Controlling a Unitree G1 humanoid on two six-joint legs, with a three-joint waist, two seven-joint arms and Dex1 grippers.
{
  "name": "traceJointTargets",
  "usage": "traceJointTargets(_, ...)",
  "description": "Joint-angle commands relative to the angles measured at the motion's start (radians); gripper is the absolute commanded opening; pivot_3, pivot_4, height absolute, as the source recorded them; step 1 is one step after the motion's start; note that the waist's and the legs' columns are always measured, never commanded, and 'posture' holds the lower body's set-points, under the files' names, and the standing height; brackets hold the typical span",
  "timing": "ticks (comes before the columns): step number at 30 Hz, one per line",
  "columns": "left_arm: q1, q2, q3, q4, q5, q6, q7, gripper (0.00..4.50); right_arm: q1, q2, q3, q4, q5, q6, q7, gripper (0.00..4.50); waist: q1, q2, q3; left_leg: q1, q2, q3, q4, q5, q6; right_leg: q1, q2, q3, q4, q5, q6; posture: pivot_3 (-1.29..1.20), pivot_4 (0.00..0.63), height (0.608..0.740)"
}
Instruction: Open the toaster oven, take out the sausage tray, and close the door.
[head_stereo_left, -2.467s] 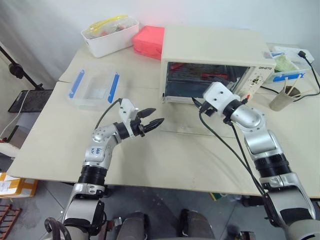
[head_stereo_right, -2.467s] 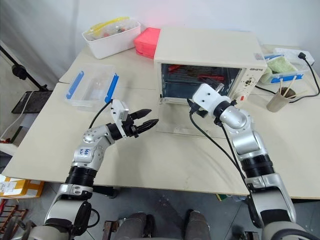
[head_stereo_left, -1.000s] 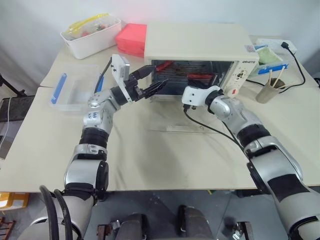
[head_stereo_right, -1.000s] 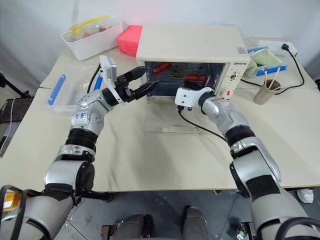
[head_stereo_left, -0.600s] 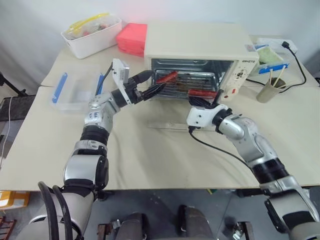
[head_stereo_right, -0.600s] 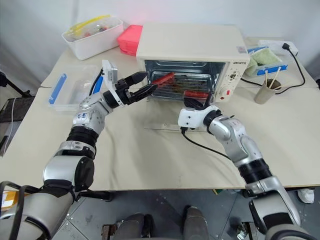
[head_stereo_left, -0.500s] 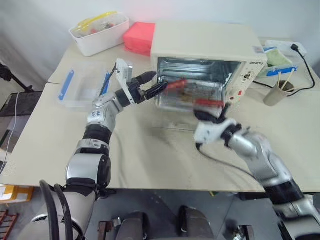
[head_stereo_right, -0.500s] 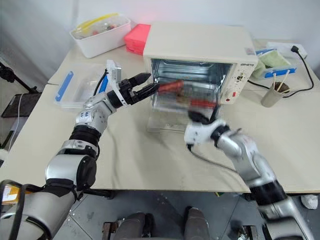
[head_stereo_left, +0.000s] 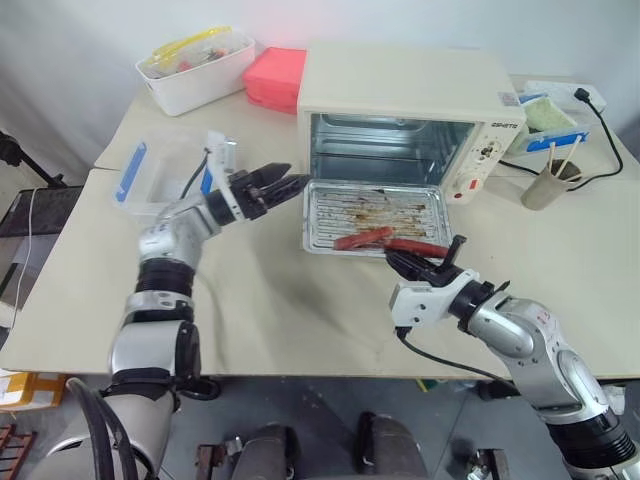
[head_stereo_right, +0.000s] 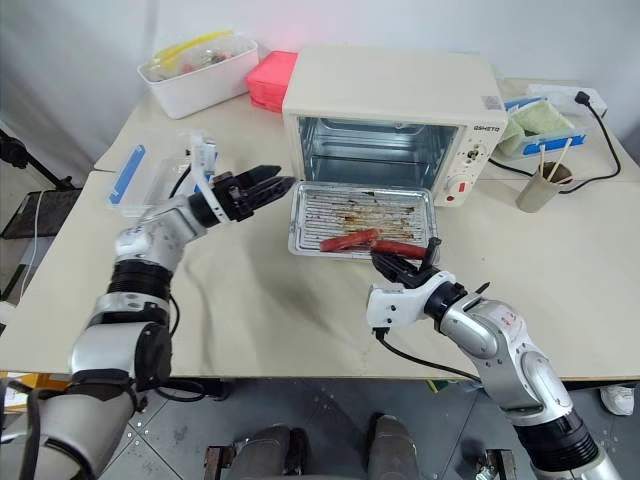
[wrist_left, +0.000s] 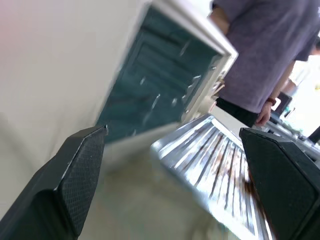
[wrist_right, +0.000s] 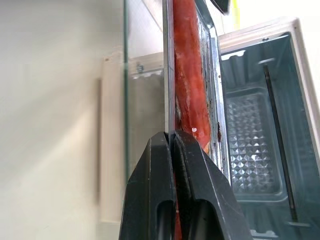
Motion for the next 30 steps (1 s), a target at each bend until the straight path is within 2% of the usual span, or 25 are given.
traceJointTargets(1, 0.012, 0.076, -0.009, -0.105, -0.076, 0.329, -0.018, 4.50, -0.007, -0.027, -0.033, -0.066, 0.037, -0.026, 0.027, 0.04, 0.001, 0.000, 0.000, 0.000, 0.000, 0.000, 0.000, 0.000, 0.000, 0.000, 0.000, 0.000, 0.000, 0.000, 0.000, 0.00, 0.150, 0.740)
traceJointTargets(4, 0.004, 0.122, -0.002, -0.126, -0.118, 0.626, 0.036, 4.50, -0.014, -0.042, -0.035, -0.067, 0.058, -0.041, 0.049, 0.04, 0.007, 0.000, 0.000, 0.000, 0.000, -0.001, 0.001, 0.000, 0.000, 0.000, 0.000, 0.001, 0.000, 0.000, 0.000, 0.00, 0.150, 0.740)
traceJointTargets(8, -0.028, 0.121, 0.104, -0.118, -0.195, 0.866, 0.109, 4.50, -0.037, -0.047, -0.023, -0.056, 0.083, -0.066, 0.068, 0.04, 0.017, 0.000, 0.000, 0.000, 0.000, -0.001, 0.001, 0.000, 0.000, 0.000, 0.000, 0.001, 0.001, 0.000, 0.000, 0.00, 0.150, 0.740)
traceJointTargets(10, -0.024, 0.105, 0.137, -0.144, -0.223, 0.937, 0.135, 4.50, -0.052, -0.043, -0.014, -0.047, 0.085, -0.074, 0.075, 0.04, 0.020, 0.000, 0.000, 0.000, 0.000, -0.001, 0.002, 0.000, 0.000, 0.000, 0.000, 0.001, 0.002, 0.000, 0.000, 0.00, 0.150, 0.740)
traceJointTargets(16, -0.017, -0.033, 0.309, -0.204, -0.259, 1.051, 0.300, 4.50, -0.118, -0.017, 0.042, -0.005, 0.091, -0.102, 0.099, 0.04, 0.023, 0.000, 0.000, 0.000, 0.000, -0.002, 0.003, 0.000, 0.000, 0.001, 0.000, 0.004, 0.003, 0.000, 0.000, 0.00, 0.150, 0.740)
traceJointTargets(19, 0.016, -0.080, 0.330, -0.243, -0.302, 1.064, 0.385, 3.91, -0.150, -0.010, 0.067, 0.020, 0.093, -0.115, 0.110, 0.00, 0.021, 0.000, 0.000, 0.000, 0.000, -0.002, 0.003, 0.000, 0.000, 0.001, 0.000, 0.003, 0.003, 0.000, 0.000, 0.00, 0.150, 0.740)
traceJointTargets(30, 0.091, -0.076, 0.355, -0.253, -0.523, 1.064, 0.605, 0.65, -0.159, -0.018, 0.058, 0.043, 0.113, -0.124, 0.117, 0.00, 0.023, 0.000, 0.000, 0.001, -0.001, -0.002, 0.004, 0.000, 0.000, 0.001, 0.000, 0.006, 0.005, 0.000, 0.000, 0.00, 0.150, 0.740)
